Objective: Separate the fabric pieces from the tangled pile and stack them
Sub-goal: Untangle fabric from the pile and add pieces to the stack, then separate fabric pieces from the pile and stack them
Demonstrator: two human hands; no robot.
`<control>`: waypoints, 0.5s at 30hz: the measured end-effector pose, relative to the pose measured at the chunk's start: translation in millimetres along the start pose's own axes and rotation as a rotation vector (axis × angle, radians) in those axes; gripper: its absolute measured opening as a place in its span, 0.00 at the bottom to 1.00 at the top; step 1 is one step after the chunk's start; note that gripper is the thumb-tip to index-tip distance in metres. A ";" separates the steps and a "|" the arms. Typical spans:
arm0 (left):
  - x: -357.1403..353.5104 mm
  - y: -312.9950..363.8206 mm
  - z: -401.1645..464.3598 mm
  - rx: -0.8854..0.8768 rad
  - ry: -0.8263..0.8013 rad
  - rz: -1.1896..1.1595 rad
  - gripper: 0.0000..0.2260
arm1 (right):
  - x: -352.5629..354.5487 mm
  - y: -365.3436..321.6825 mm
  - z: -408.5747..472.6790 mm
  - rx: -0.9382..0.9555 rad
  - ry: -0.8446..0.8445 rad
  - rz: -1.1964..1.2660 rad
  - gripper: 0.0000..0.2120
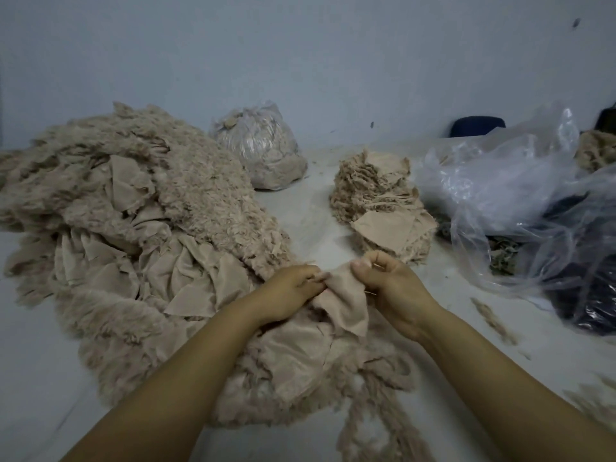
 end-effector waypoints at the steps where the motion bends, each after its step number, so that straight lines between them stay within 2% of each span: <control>1: 2.1 -6.5 -2.4 0.047 0.011 -0.072 0.08 | 7.3 2.4 1.7 -0.012 0.052 0.000 0.10; 4: 13.9 -24.6 -9.2 0.121 0.077 -0.168 0.09 | 25.1 9.3 2.9 -0.060 0.150 0.060 0.11; 7: 17.7 -27.3 -12.5 0.112 0.085 -0.128 0.15 | 23.0 11.4 2.1 -0.088 0.053 0.106 0.06; 9: 13.2 -19.6 -11.1 0.108 0.067 -0.189 0.18 | 14.4 16.4 -0.2 -0.157 -0.007 0.027 0.09; 10: 9.8 -16.2 -9.8 0.102 0.043 -0.184 0.18 | 10.5 18.1 -1.2 -0.179 -0.007 -0.040 0.06; 11: 6.3 -12.9 -9.3 0.079 0.000 -0.107 0.14 | 11.1 16.6 -1.1 -0.150 0.043 -0.124 0.07; 12: 4.2 -14.7 -8.8 0.070 -0.056 0.038 0.10 | 17.4 12.5 1.5 -0.080 0.140 -0.212 0.12; 14: 7.1 -28.2 -10.4 0.116 -0.160 0.392 0.02 | 35.5 -3.0 1.9 0.100 0.363 -0.303 0.14; 15: 12.0 -34.0 -11.3 0.137 -0.156 0.513 0.04 | 45.2 -9.4 1.1 0.164 0.451 -0.290 0.14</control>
Point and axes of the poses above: each hand's wrist, its own z-axis towards the middle knuckle, its own x-axis out of the back of the hand, y = z × x, the point moved 5 cm from there along z, towards the middle knuckle, and after that the axes turned 1 degree about -z, right-handed, at the moved point
